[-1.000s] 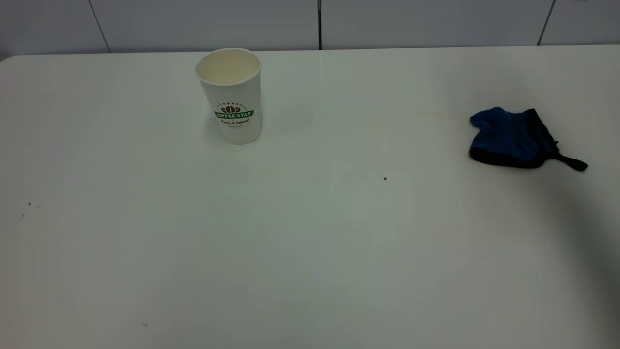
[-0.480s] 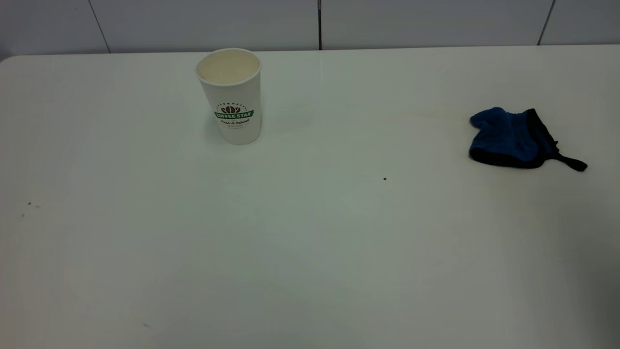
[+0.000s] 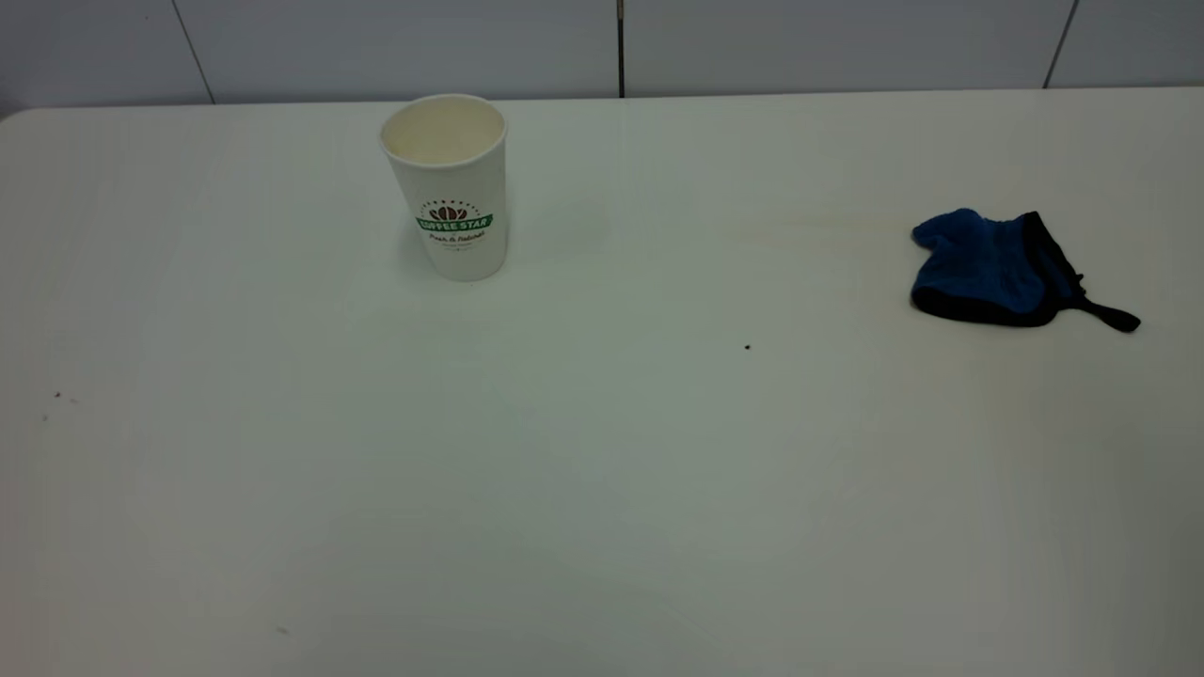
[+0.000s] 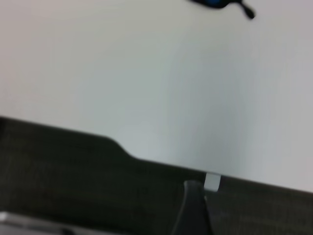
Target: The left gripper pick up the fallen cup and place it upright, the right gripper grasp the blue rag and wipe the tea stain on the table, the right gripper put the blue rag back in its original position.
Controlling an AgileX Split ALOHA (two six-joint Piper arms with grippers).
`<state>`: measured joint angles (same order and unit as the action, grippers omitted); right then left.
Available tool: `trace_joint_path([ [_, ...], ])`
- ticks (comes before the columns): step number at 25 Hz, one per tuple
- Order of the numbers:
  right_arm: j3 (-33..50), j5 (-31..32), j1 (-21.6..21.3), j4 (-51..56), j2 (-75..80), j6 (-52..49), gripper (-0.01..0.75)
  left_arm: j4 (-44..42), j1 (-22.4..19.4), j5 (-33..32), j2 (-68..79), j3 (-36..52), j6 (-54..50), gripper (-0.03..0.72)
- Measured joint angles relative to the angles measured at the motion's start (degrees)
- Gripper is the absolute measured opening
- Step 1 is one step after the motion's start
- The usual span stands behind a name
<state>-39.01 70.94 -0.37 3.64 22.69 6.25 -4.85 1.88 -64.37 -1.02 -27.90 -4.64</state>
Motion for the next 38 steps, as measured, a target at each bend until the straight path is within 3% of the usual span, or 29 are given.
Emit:
trace_joint_path([
  [11, 7.73, -0.68, 0.00, -0.89, -18.13, -3.55, 0.668, 0.00, 0.00, 0.00, 0.00, 0.00, 0.00, 0.465],
  [16, 11.77, -5.89, 0.00, -0.94, -22.87, -3.61, 0.667, 0.00, 0.00, 0.00, 0.00, 0.00, 0.00, 0.465],
  [29, 12.10, -6.69, 0.00, -1.15, -23.62, -3.66, 0.650, 0.00, 0.00, 0.00, 0.00, 0.00, 0.00, 0.465],
  [33, 12.10, -6.69, 0.00, -1.15, -23.62, -3.66, 0.613, 0.00, 0.00, 0.00, 0.00, 0.00, 0.00, 0.465],
  [38, 12.10, -6.69, 0.00, -1.15, -23.62, -3.66, 0.515, 0.00, 0.00, 0.00, 0.00, 0.00, 0.00, 0.465],
])
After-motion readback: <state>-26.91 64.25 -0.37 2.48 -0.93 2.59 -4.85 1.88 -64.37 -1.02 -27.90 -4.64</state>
